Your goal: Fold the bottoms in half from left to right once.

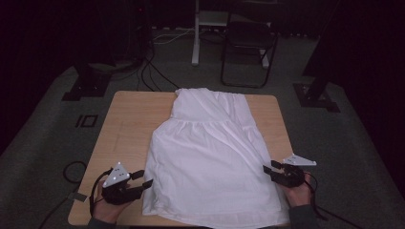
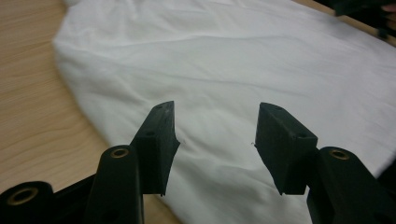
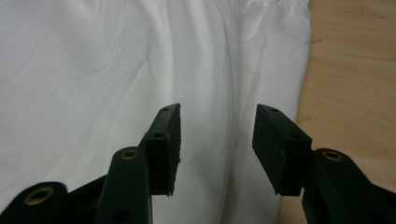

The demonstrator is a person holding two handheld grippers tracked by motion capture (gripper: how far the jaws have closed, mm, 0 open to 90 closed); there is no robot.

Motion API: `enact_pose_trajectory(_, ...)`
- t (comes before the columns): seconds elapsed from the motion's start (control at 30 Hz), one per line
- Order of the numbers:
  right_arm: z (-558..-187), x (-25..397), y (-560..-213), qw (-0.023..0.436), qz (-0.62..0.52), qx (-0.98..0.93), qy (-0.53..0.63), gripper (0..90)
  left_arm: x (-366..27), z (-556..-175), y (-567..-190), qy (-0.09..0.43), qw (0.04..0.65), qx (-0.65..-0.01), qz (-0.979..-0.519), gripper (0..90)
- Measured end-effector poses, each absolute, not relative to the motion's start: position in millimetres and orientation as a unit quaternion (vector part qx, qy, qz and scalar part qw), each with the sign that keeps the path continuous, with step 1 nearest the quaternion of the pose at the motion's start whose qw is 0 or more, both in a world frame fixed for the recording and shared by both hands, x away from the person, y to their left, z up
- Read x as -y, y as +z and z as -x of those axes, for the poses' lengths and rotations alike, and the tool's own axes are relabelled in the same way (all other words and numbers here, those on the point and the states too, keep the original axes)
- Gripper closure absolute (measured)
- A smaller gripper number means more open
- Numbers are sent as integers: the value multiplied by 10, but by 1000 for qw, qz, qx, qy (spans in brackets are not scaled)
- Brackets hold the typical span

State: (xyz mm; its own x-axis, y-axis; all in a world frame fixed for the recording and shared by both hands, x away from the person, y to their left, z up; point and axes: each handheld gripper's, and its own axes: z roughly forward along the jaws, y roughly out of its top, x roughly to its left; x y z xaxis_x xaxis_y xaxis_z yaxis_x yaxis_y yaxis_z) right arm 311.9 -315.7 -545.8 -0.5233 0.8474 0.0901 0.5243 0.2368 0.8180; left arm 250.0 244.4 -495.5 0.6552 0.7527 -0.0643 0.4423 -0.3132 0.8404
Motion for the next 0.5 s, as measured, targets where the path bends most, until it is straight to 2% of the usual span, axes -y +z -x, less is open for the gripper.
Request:
enact_pose_trajectory(0.23, -3518, 2986, -5391, 194, -449, -764, 421, 551, -2475, -3057, -5050, 210, 407, -424, -781, 422)
enact_pose_trajectory(0.37, -3754, 2886, -5386, 191, -455, -761, 421, 574, -2491, -3409, -5135, 206, 394, -452, -774, 425)
enact_pose_trajectory(0.5, -3981, 2778, -5434, 180, -459, -764, 417, 525, -2475, -3672, -5216, 199, 386, -474, -766, 425)
